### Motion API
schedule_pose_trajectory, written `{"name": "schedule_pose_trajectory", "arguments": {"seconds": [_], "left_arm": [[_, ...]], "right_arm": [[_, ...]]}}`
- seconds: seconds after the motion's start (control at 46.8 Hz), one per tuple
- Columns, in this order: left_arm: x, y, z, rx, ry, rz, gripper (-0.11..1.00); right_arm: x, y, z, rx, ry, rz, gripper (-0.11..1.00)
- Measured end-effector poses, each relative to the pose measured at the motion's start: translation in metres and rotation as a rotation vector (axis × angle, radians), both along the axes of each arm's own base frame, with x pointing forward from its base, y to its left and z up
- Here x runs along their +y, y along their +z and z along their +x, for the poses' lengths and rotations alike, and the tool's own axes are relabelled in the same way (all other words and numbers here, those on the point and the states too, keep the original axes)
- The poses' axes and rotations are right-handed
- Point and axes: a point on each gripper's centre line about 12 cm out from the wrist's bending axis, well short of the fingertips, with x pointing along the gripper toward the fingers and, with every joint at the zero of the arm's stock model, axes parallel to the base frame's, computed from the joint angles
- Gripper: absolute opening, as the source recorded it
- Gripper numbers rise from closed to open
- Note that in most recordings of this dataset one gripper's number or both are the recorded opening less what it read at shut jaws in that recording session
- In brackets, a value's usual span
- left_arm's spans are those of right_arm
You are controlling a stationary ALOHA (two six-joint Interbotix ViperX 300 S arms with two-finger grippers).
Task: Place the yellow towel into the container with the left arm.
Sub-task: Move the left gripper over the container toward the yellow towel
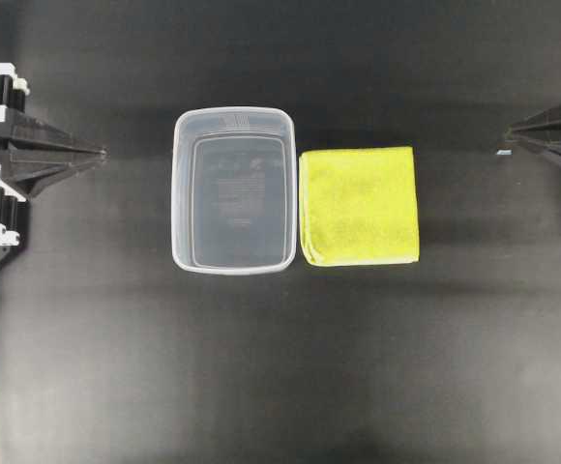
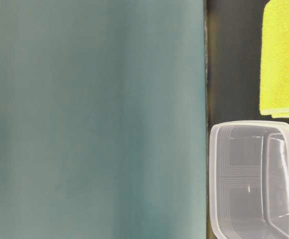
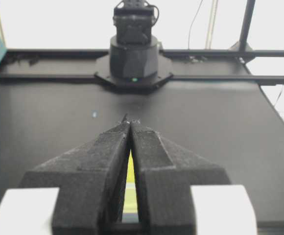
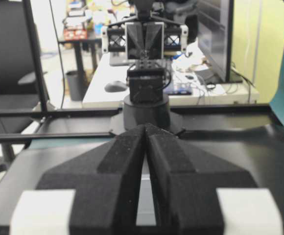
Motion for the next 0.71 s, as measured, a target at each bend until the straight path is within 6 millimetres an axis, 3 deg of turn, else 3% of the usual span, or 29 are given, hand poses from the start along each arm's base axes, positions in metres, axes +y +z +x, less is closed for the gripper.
{"name": "schedule_pose_trajectory", "arguments": {"seconds": [0.085, 0.15, 0.363, 0.705], "left_arm": [[0.000, 0.003, 0.004, 0.032, -0.004, -0.022, 0.00], [0.000, 0.008, 0.009, 0.074, -0.004, -0.042, 0.00], [0.001, 0.029, 0.034, 0.222, 0.009, -0.076, 0.00], [0.001, 0.049, 0.104, 0.493, 0.022, -0.058, 0.00]], "right_arm": [[0.000, 0.000, 0.000, 0.000, 0.000, 0.011, 0.08], [0.000, 0.000, 0.000, -0.003, 0.000, 0.020, 0.00], [0.000, 0.007, -0.001, -0.058, 0.000, 0.024, 0.00], [0.000, 0.000, 0.000, -0.008, 0.000, 0.036, 0.02]]}}
